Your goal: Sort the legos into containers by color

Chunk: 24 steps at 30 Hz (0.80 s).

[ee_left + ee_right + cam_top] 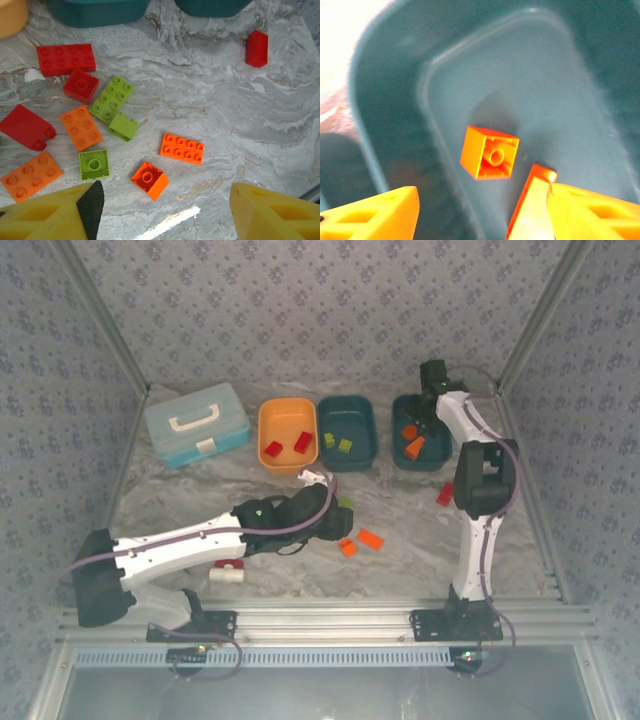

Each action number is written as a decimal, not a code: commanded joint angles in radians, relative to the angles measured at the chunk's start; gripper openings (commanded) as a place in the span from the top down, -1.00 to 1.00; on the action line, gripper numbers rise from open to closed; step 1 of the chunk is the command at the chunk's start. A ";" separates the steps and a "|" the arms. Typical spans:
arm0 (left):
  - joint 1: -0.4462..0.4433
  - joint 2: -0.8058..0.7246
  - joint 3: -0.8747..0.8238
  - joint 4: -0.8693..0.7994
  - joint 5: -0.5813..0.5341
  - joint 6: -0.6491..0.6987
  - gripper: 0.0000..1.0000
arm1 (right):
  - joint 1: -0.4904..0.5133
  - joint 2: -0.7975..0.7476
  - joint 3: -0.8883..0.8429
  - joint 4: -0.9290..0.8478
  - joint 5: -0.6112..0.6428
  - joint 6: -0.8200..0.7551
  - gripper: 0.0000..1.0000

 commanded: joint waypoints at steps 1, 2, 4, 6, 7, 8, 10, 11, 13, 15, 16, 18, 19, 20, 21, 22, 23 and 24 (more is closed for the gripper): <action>0.039 -0.069 0.008 -0.030 -0.021 0.000 -0.40 | -0.014 -0.203 -0.079 -0.036 0.041 -0.016 -0.27; 0.062 -0.099 -0.002 -0.034 -0.014 -0.001 -0.40 | -0.019 -0.270 -0.157 -0.002 0.042 -0.009 -0.26; 0.104 -0.153 -0.028 -0.035 0.004 0.001 -0.43 | -0.021 -0.396 -0.300 0.048 0.040 -0.003 -0.27; 0.151 -0.202 -0.049 -0.050 0.018 0.001 -0.46 | -0.010 -0.510 -0.421 0.072 0.037 -0.002 -0.27; 0.181 -0.220 -0.060 -0.070 0.033 -0.008 -0.48 | 0.002 -0.569 -0.481 0.081 0.030 -0.002 -0.28; 0.218 -0.228 -0.067 -0.099 0.056 -0.023 -0.48 | 0.018 -0.622 -0.534 0.089 0.018 -0.004 -0.28; 0.283 -0.226 -0.079 -0.155 0.104 -0.045 -0.48 | 0.079 -0.735 -0.629 0.093 0.003 -0.009 -0.28; 0.314 -0.218 -0.089 -0.177 0.129 -0.049 -0.45 | 0.128 -0.789 -0.663 0.085 0.012 -0.014 -0.28; 0.361 -0.192 -0.109 -0.201 0.172 -0.046 -0.41 | 0.231 -0.881 -0.747 0.052 0.057 -0.016 -0.30; 0.388 -0.163 -0.128 -0.203 0.202 -0.033 -0.39 | 0.325 -0.966 -0.803 0.022 0.084 -0.002 -0.32; 0.395 -0.148 -0.139 -0.198 0.214 -0.033 -0.37 | 0.368 -1.006 -0.833 0.010 0.092 0.007 -0.36; 0.396 -0.131 -0.161 -0.173 0.233 -0.048 -0.35 | 0.419 -1.064 -0.875 -0.041 0.150 0.048 -0.41; 0.396 -0.128 -0.176 -0.155 0.248 -0.059 -0.34 | 0.417 -1.088 -0.895 -0.091 0.179 0.080 -0.41; 0.395 -0.127 -0.188 -0.136 0.256 -0.068 -0.33 | 0.391 -1.108 -0.917 -0.138 0.207 0.105 -0.43; 0.391 -0.130 -0.194 -0.124 0.257 -0.074 -0.32 | 0.359 -1.123 -0.946 -0.157 0.216 0.115 -0.47; 0.388 -0.133 -0.195 -0.117 0.257 -0.078 -0.32 | 0.289 -1.137 -0.983 -0.152 0.194 0.119 -0.54; 0.387 -0.136 -0.194 -0.114 0.255 -0.078 -0.32 | 0.205 -1.139 -1.026 -0.118 0.137 0.107 -0.60; 0.385 -0.141 -0.193 -0.113 0.255 -0.077 -0.31 | 0.127 -1.125 -1.053 -0.076 0.089 0.096 -0.62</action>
